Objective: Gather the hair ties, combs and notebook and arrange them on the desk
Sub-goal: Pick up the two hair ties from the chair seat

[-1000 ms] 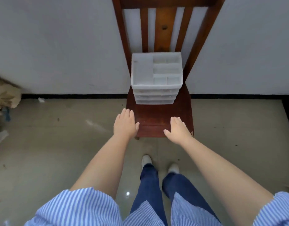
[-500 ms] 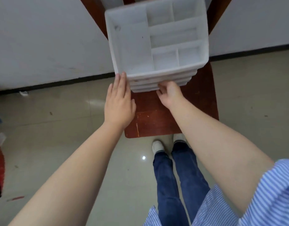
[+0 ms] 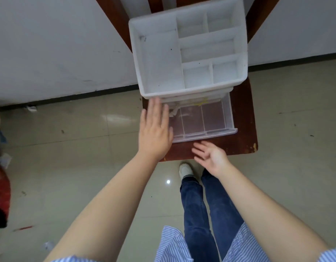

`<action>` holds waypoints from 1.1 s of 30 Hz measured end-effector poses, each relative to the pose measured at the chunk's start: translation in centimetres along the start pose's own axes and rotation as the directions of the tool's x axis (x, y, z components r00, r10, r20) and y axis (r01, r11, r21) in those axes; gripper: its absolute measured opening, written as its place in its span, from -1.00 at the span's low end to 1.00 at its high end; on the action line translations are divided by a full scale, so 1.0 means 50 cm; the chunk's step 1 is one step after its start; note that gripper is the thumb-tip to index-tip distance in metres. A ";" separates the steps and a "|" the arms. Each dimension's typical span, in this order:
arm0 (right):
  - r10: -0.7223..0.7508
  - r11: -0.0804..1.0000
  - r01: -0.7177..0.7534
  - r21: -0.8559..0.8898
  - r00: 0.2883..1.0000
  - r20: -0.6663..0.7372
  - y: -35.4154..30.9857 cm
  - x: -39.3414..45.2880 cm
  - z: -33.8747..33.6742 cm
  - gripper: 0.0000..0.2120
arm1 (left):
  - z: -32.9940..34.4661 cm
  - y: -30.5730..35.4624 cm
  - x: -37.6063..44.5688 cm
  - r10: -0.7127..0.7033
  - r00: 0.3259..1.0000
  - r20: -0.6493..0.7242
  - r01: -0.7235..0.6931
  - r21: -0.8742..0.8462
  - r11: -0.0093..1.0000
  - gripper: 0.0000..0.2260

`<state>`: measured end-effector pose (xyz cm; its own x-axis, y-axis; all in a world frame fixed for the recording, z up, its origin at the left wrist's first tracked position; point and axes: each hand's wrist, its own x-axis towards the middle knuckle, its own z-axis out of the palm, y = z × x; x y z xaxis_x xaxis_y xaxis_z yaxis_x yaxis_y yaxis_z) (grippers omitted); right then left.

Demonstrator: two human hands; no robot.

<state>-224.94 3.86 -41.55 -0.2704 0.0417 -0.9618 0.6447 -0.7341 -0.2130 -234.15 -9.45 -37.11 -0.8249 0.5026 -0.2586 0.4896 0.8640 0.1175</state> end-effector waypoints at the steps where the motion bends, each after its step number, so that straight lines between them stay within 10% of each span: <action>1: 0.013 0.989 -0.015 -0.147 1.000 -0.014 0.003 -0.009 -0.002 -0.46 | 0.014 0.012 -0.012 0.070 0.997 0.022 -0.071 0.010 0.997 -0.46; 4: -0.127 0.778 0.108 -0.618 0.992 0.013 -0.022 -0.034 0.000 -0.68 | 0.061 0.034 -0.034 0.082 0.992 0.100 -0.076 -0.066 0.995 -0.57; 7: -0.487 0.136 0.393 -0.910 0.826 0.284 -0.083 -0.021 0.018 -0.71 | 0.082 0.040 -0.003 -0.015 0.983 0.181 0.048 -0.180 0.983 -0.74; 10: -0.540 -0.403 0.254 -0.879 0.709 0.453 -0.135 0.037 0.063 -0.58 | 0.095 0.042 0.065 -0.157 0.964 0.213 0.198 -0.188 0.962 -0.74; 14: -0.475 -0.663 0.109 -0.740 0.703 0.529 -0.153 0.102 0.098 -0.58 | 0.111 0.041 0.122 -0.249 0.925 0.287 0.270 -0.036 0.962 -0.53; 21: -0.482 -0.595 0.171 -0.785 0.706 0.519 -0.156 0.091 0.058 -0.71 | 0.107 0.047 0.099 -0.170 0.962 0.215 0.185 -0.050 0.982 -0.70; 27: -0.493 -0.003 0.561 -0.827 0.719 0.490 -0.099 -0.028 0.000 -0.90 | 0.041 0.036 -0.038 -0.016 0.992 -0.126 -0.026 -0.322 0.947 -0.92; 30: -0.328 -0.048 0.502 -0.863 0.808 0.488 -0.036 -0.043 -0.036 -0.94 | 0.045 0.028 -0.114 -0.079 0.993 -0.089 0.045 -0.336 0.941 -0.90; 33: -0.323 0.226 0.318 -0.921 0.916 0.237 -0.012 -0.009 -0.039 -0.81 | 0.067 0.035 -0.167 -0.144 0.989 0.017 0.140 -0.364 0.921 -0.91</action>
<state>-223.82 5.61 -41.32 -0.6256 0.1145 -0.7717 0.7179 0.4716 -0.5120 -225.44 -12.24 -37.95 -0.8818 0.3727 -0.2889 0.2324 0.8766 0.4214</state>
